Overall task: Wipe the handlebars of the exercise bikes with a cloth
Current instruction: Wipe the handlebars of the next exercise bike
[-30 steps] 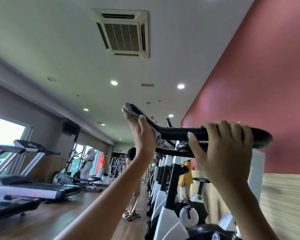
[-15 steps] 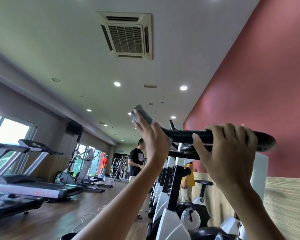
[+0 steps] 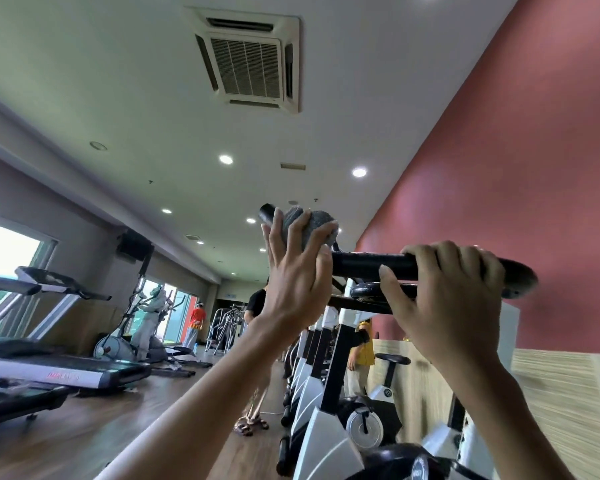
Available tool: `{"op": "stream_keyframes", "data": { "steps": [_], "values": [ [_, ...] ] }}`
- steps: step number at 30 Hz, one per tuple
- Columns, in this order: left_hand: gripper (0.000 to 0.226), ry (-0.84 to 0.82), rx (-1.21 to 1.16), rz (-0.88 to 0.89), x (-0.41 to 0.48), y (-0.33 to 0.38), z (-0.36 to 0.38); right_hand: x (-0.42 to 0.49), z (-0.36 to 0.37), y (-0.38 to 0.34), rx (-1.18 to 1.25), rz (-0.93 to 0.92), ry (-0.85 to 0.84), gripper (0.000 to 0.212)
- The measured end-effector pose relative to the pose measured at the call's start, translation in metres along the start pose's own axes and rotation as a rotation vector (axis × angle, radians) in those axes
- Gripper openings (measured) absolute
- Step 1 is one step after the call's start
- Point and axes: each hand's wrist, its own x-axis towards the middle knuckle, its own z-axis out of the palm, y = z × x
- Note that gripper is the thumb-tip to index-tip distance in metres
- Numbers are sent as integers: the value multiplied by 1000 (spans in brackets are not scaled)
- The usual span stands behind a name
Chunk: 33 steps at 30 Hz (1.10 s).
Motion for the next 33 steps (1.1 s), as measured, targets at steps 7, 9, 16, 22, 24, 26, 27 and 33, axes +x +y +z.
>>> {"op": "stream_keyframes", "data": {
  "steps": [7, 9, 16, 22, 24, 26, 27, 33],
  "values": [
    [43, -74, 154, 150, -21, 52, 14, 16, -13, 36, 66, 51, -30, 44],
    [40, -111, 182, 218, -10, 46, 3, 13, -13, 44, 96, 80, -29, 45],
    [40, -145, 249, 234, 3, 30, -7, 13, -13, 37, 91, 104, -20, 38],
    [40, -168, 270, 287, 5, 58, 7, 10, -18, 42, 100, 46, -80, 42],
    [43, -210, 230, 323, 14, 39, -5, 10, -21, 45, 119, 28, -97, 44],
    [46, -199, 222, 308, 16, 26, -11, 10, -20, 42, 127, 43, -98, 46],
    [47, -181, 230, 292, 14, 26, -10, 10, -19, 40, 125, 60, -96, 47],
    [50, -191, 308, 240, 17, 55, 5, 11, -20, 38, 117, 114, -114, 48]
  ]
}}
